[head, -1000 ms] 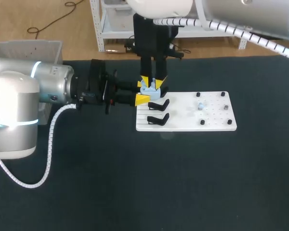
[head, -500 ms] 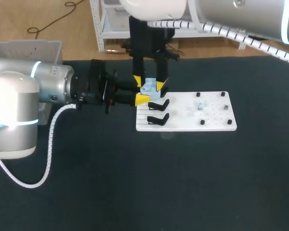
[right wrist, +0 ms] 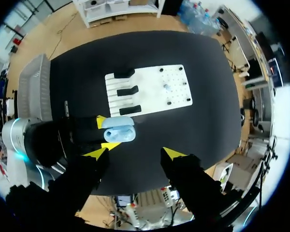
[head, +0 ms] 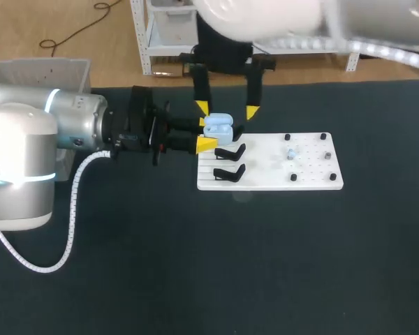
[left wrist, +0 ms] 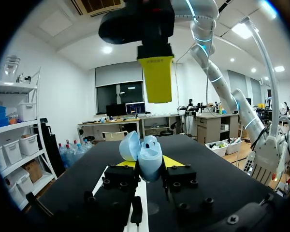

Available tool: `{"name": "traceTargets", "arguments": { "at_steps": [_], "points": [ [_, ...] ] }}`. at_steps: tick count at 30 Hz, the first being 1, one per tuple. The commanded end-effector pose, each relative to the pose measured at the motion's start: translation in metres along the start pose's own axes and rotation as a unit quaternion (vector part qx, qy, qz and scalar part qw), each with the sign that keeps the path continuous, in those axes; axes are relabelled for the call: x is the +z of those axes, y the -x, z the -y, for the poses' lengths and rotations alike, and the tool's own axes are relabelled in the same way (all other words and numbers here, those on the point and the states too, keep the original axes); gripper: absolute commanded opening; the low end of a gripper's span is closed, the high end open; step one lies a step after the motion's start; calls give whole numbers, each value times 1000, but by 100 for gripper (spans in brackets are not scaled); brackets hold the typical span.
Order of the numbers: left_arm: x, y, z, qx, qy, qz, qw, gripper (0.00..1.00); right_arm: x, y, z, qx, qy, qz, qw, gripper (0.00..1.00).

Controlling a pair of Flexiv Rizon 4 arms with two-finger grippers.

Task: Pick up each earbud case from the left stands, insert the matching earbuds, close the lid, and place the case in the box.

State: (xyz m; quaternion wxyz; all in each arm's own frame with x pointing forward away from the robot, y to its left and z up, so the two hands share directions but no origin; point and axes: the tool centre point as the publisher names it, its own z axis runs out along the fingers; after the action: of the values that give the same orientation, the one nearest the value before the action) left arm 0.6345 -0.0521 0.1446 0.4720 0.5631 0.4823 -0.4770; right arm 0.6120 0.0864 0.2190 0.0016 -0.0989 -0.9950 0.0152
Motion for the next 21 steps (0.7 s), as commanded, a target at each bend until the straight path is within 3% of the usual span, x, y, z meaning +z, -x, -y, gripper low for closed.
{"name": "traceTargets", "arguments": {
  "at_steps": [1, 4, 11, 15, 18, 21],
  "points": [
    [0, -1, 1, 1, 2, 1, 1000, 0, -1, -8, 42, -35, 121, 94, 988, 63],
    [0, -1, 1, 1, 2, 1, 1000, 0, -7, -3, 52, -42, 139, 117, 982, 58],
    [0, -1, 1, 1, 2, 1, 1000, 0, -9, 16, 72, -29, 162, 143, 976, 74],
    [0, -1, 1, 1, 2, 1, 1000, 0, -5, 29, 88, -18, 146, 170, 974, 74],
    [0, -1, 1, 1, 2, 1, 1000, 0, 3, 42, 103, 5, 121, 185, 975, 85],
    [0, -1, 1, 1, 2, 1, 1000, 0, 13, 52, 114, 19, 123, 175, 977, 89]
  ]
}}
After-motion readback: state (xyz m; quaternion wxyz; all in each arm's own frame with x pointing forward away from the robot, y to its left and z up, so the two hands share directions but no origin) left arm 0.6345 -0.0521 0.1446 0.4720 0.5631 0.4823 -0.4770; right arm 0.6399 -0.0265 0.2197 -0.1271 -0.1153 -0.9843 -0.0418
